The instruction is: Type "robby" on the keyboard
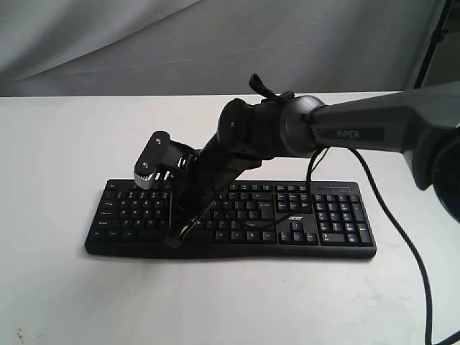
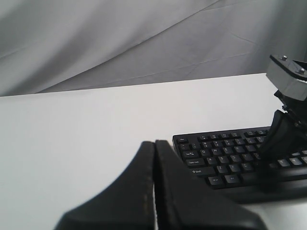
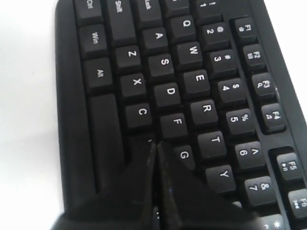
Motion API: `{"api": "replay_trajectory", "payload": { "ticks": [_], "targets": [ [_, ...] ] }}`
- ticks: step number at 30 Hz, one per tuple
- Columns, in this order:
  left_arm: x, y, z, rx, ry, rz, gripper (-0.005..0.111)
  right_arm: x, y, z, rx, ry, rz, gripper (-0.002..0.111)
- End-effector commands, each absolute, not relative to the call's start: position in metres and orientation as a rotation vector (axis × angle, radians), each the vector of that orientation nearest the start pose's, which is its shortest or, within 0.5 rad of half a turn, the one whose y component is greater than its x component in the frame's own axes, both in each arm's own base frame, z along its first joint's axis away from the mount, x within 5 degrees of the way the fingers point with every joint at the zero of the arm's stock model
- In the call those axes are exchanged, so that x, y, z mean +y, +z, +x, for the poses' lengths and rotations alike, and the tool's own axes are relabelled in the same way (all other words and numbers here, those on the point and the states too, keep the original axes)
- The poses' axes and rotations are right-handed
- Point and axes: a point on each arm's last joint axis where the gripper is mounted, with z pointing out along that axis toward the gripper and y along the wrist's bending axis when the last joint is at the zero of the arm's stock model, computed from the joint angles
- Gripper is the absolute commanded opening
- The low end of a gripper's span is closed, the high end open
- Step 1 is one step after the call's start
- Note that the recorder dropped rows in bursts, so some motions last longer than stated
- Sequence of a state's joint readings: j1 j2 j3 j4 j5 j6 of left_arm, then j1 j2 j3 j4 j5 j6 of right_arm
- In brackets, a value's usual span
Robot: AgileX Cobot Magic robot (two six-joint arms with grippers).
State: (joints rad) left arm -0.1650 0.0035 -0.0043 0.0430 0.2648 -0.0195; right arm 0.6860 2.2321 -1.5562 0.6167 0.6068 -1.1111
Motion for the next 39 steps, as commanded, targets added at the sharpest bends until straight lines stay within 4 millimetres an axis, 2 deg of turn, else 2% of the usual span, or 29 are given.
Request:
{"api": "replay_trajectory", "payload": {
  "ticks": [1, 7, 14, 24, 32, 39],
  "targets": [
    [-0.008, 0.190, 0.055, 1.736, -0.097, 0.161, 0.000, 0.317, 0.120, 0.337, 2.079, 0.487, -1.682, 0.000],
    [-0.008, 0.190, 0.055, 1.736, -0.097, 0.161, 0.000, 0.318, 0.121, 0.338, 2.073, 0.489, -1.686, 0.000],
    [-0.008, 0.190, 0.055, 1.736, -0.097, 0.161, 0.000, 0.318, 0.151, 0.340, 2.003, 0.460, -1.633, 0.000],
    [-0.008, 0.190, 0.055, 1.736, -0.097, 0.161, 0.000, 0.318, 0.151, 0.346, 1.990, 0.427, -1.590, 0.000],
    [-0.008, 0.190, 0.055, 1.736, -0.097, 0.161, 0.000, 0.318, 0.145, 0.364, 2.034, 0.477, -1.591, 0.000],
    [-0.008, 0.190, 0.055, 1.736, -0.097, 0.161, 0.000, 0.310, 0.136, 0.373, 2.105, 0.451, -1.558, 0.000]
  ]
}}
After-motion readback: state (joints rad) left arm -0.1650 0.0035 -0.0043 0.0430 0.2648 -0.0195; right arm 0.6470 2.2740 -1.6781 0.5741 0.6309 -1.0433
